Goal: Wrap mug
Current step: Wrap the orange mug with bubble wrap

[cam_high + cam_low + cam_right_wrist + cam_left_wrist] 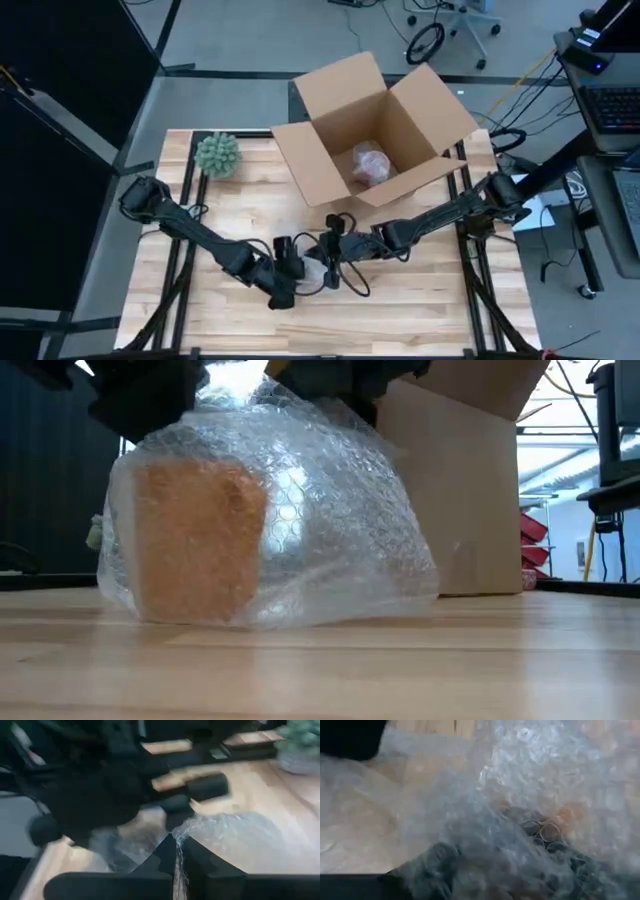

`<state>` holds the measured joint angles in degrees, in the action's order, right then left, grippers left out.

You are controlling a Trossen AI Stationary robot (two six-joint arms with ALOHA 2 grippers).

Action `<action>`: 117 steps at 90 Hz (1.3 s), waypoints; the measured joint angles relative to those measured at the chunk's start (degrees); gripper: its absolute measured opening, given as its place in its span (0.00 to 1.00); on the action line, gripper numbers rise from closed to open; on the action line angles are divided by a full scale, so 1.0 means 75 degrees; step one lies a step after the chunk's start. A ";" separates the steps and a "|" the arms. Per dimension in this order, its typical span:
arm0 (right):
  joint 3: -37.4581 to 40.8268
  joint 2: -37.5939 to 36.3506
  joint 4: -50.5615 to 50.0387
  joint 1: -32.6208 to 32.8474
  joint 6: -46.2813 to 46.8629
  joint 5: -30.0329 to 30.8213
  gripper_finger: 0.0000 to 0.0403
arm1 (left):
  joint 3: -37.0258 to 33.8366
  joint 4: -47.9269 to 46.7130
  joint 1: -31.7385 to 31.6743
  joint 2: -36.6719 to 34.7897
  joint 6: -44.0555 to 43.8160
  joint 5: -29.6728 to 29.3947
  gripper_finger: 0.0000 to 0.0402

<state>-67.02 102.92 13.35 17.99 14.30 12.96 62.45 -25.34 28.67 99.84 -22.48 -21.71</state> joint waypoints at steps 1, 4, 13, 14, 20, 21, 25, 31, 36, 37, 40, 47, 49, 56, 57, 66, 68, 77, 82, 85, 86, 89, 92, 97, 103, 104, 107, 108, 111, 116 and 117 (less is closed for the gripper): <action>0.0000 0.0043 0.0083 0.0006 0.0006 -0.0052 0.00 | -0.0004 0.0004 0.0000 -0.0010 0.0015 0.0004 0.57; 0.0000 0.0201 0.0393 0.0018 0.0083 -0.0196 0.00 | -0.0013 0.0015 0.0000 -0.0039 0.0053 0.0024 0.57; 0.0000 0.0714 0.0922 0.0017 0.0387 -0.0536 0.00 | -0.0029 0.0020 -0.0015 -0.0077 0.0044 0.0080 0.57; 0.0000 0.0763 0.0959 0.0015 0.0413 -0.0559 0.00 | -0.0029 0.0020 -0.0015 -0.0077 0.0044 0.0087 0.57; 0.0000 0.1010 0.1139 0.0015 0.0465 -0.0682 0.00 | -0.0031 0.0017 -0.0017 -0.0080 0.0047 0.0090 0.57; 0.0000 0.1043 0.1191 0.0015 0.0463 -0.0725 0.00 | -0.0031 0.0017 -0.0017 -0.0078 0.0051 0.0088 0.57; -0.0006 0.1142 0.1303 0.0024 0.0464 -0.0897 0.00 | -0.0031 0.0014 -0.0015 -0.0077 0.0061 0.0086 0.57; -0.0010 0.1265 0.1314 0.0056 0.0490 -0.0986 0.00 | -0.0032 0.0017 -0.0015 -0.0077 0.0073 0.0087 0.57; -0.0017 0.1349 0.1195 0.0062 0.0493 -0.1004 0.00 | -0.0033 0.0020 -0.0020 -0.0077 0.0076 0.0087 0.57; -0.0017 0.1361 0.1170 0.0062 0.0495 -0.1007 0.00 | -0.0032 0.0020 -0.0020 -0.0077 0.0076 0.0087 0.57; -0.0024 0.1388 0.1080 0.0062 0.0496 -0.1010 0.00 | -0.0033 0.0018 -0.0022 -0.0096 0.0074 0.0089 0.57; -0.0041 0.1421 0.0926 0.0062 0.0489 -0.0963 0.00 | -0.0043 -0.0007 -0.0023 -0.0169 0.0060 0.0111 0.57; -0.0041 0.1424 0.0897 0.0062 0.0474 -0.0941 0.00 | -0.0040 -0.0017 -0.0023 -0.0187 0.0048 0.0134 0.57; -0.0044 0.1430 0.0833 0.0060 0.0445 -0.0910 0.00 | 0.0093 -0.0243 -0.0035 -0.0303 0.0043 0.0277 0.57; -0.0044 0.1430 0.0828 0.0059 0.0442 -0.0907 0.00 | 0.0120 -0.0293 -0.0035 -0.0314 0.0043 0.0290 0.57; -0.0041 0.1436 0.0791 0.0059 0.0429 -0.0911 0.00 | 0.0355 -0.0777 0.0010 -0.0482 0.0014 0.0454 0.57; -0.0041 0.1440 0.0783 0.0060 0.0429 -0.0920 0.00 | 0.0405 -0.0905 0.0029 -0.0537 -0.0040 0.0472 0.57; -0.0035 0.1441 0.0701 0.0068 0.0432 -0.0931 0.00 | 0.0728 -0.1497 0.0097 -0.0817 -0.0108 0.0541 0.57; -0.0035 0.1441 0.0677 0.0068 0.0429 -0.0933 0.00 | 0.0854 -0.1887 0.0149 -0.1009 -0.0165 0.0504 0.57; -0.0035 0.1441 0.0672 0.0068 0.0429 -0.0931 0.00 | 0.0909 -0.2116 0.0157 -0.1102 -0.0206 0.0455 0.57; -0.0035 0.1441 0.0672 0.0068 0.0429 -0.0931 0.00 | 0.0928 -0.2184 0.0159 -0.1136 -0.0223 0.0441 0.57; -0.0035 0.1443 0.0672 0.0068 0.0429 -0.0931 0.00 | 0.0980 -0.2343 0.0160 -0.1236 -0.0273 0.0390 0.57; -0.0034 0.1447 0.0672 0.0068 0.0432 -0.0931 0.00 | 0.1036 -0.2491 0.0158 -0.1333 -0.0285 0.0311 0.57; -0.0029 0.1447 0.0668 0.0068 0.0440 -0.0929 0.00 | 0.1132 -0.2696 0.0152 -0.1527 -0.0286 0.0139 0.57; -0.0028 0.1450 0.0669 0.0068 0.0451 -0.0925 0.00 | 0.1246 -0.2833 0.0149 -0.1782 -0.0278 -0.0176 0.57; -0.0026 0.1450 0.0669 0.0068 0.0452 -0.0925 0.00 | 0.1255 -0.2826 0.0144 -0.1826 -0.0269 -0.0230 0.57; -0.0026 0.1450 0.0672 0.0068 0.0452 -0.0925 0.00 | 0.1268 -0.2778 0.0128 -0.1944 -0.0170 -0.0410 0.57; -0.0026 0.1450 0.0677 0.0068 0.0452 -0.0923 0.00 | 0.1268 -0.2763 0.0128 -0.1983 -0.0126 -0.0465 0.57; -0.0026 0.1453 0.0686 0.0068 0.0454 -0.0924 0.00 | 0.1268 -0.2739 0.0128 -0.2095 -0.0027 -0.0657 0.57; -0.0025 0.1456 0.0695 0.0068 0.0455 -0.0922 0.00 | 0.1268 -0.2666 0.0122 -0.2229 0.0149 -0.1160 0.57; -0.0023 0.1457 0.0694 0.0068 0.0455 -0.0922 0.00 | 0.1268 -0.2653 0.0112 -0.2252 0.0197 -0.1291 0.57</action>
<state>-67.20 113.85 18.56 18.50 17.72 6.04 71.96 -45.23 29.51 82.95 -21.00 -31.40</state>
